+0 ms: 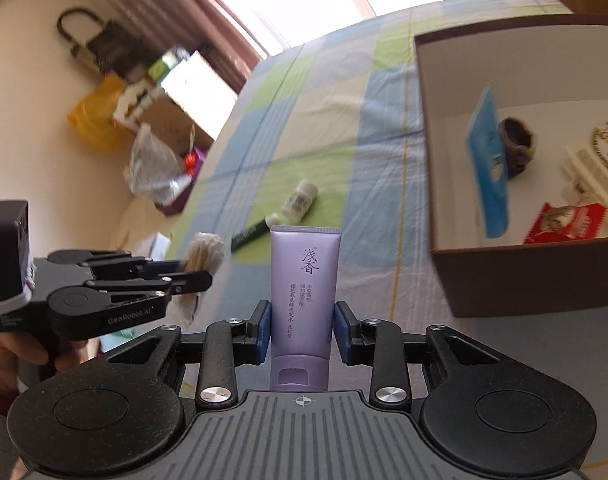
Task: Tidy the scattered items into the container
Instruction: 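Carry the swab bag and purple tube over the brown box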
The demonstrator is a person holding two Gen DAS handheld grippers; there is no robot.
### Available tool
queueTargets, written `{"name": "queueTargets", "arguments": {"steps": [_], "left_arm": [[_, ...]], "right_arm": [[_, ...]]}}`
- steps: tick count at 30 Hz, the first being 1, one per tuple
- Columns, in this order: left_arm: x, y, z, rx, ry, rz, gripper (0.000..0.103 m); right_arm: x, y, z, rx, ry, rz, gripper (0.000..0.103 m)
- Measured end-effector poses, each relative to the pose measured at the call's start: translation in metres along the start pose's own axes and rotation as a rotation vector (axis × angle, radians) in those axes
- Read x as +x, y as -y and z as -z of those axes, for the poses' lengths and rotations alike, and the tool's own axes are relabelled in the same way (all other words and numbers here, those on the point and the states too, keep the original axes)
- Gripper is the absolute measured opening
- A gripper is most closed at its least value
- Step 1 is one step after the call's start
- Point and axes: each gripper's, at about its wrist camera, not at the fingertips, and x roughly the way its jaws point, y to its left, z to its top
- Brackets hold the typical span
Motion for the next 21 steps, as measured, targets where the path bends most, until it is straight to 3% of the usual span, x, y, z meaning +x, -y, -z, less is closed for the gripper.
{"name": "queueTargets", "arguments": {"steps": [6, 21], "left_arm": [[-0.022, 0.038, -0.037, 0.071, 0.081, 0.054, 0.018], [-0.029, 0.133, -0.121, 0.215, 0.184, 0.176, 0.018]], "right_arm": [[-0.051, 0.019, -0.007, 0.065, 0.107, -0.003, 0.035], [-0.160, 0.102, -0.018, 0.214, 0.307, 0.123, 0.035]]}}
